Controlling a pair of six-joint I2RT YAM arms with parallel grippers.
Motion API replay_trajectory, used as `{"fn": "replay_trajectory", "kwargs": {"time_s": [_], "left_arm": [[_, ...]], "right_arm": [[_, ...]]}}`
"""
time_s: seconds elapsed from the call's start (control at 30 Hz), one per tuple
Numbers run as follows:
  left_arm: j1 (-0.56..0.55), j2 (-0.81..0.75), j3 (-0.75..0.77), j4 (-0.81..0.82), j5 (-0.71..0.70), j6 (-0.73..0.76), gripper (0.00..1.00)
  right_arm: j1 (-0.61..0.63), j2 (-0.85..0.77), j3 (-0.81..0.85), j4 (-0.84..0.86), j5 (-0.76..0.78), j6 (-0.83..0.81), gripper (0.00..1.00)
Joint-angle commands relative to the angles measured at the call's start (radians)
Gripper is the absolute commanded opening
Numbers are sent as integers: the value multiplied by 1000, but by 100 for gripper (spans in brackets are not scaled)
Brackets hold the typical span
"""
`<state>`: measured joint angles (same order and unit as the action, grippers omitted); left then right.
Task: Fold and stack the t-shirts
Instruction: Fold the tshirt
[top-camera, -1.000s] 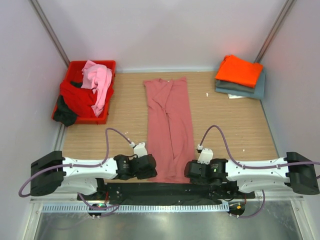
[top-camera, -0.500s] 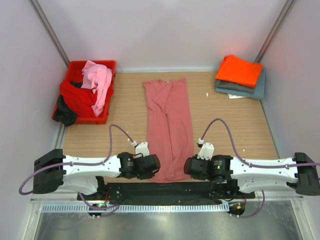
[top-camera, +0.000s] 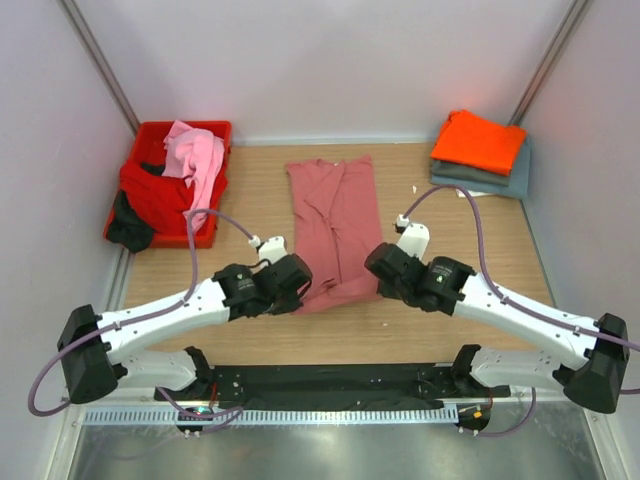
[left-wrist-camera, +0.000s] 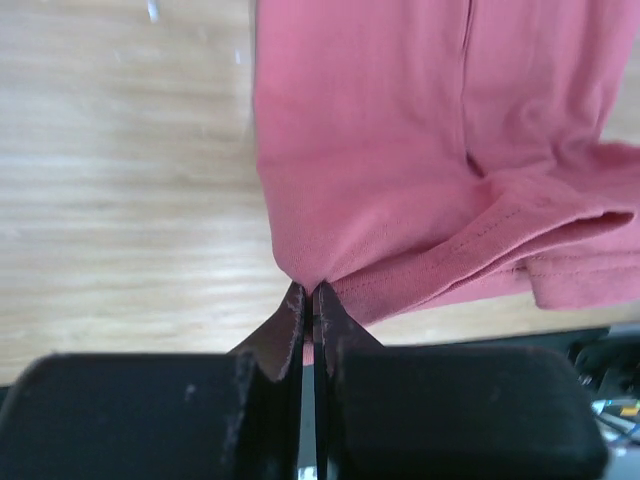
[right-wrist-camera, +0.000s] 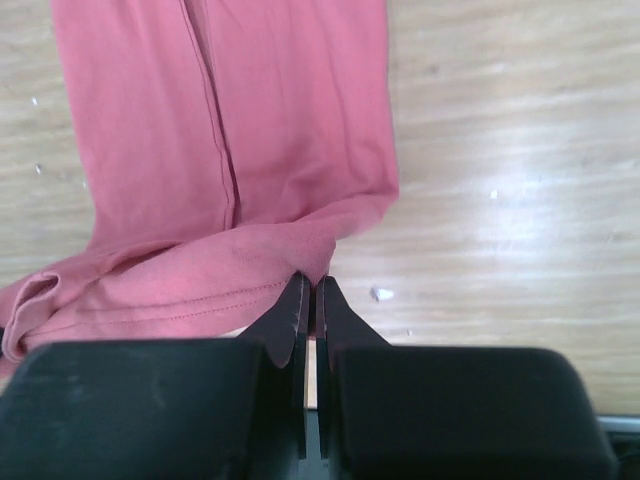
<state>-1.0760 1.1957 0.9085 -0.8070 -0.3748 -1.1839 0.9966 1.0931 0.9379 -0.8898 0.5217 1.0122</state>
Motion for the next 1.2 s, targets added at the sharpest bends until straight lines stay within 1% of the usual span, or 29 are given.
{"fn": "replay_trajectory", "kwargs": {"time_s": [0.0,0.07,0.27,0.4,0.57,0.73,1.17], "left_arm": [[88,31,94,-29,-16,145,0],[144,74,130,-23,-6,202,0],[247,191,268,0,54,329,0],[326,309,369,-4,71,381,0],[402,410,467,-3,123,434,0],[445,516,536,-15,148,477,0],[514,700,711,-64,157,538,0]], "right_arm": [[-85,60,99,58,51,-179,1],[-117,86,131,90,46,-211,1],[-197,201,199,164,8,-296,1],[-256,260,242,207,-15,-343,1],[-338,356,317,244,-49,-409,1],[-384,421,381,265,-65,-454,1],[-460,567,433,327,-146,-501,1]]}}
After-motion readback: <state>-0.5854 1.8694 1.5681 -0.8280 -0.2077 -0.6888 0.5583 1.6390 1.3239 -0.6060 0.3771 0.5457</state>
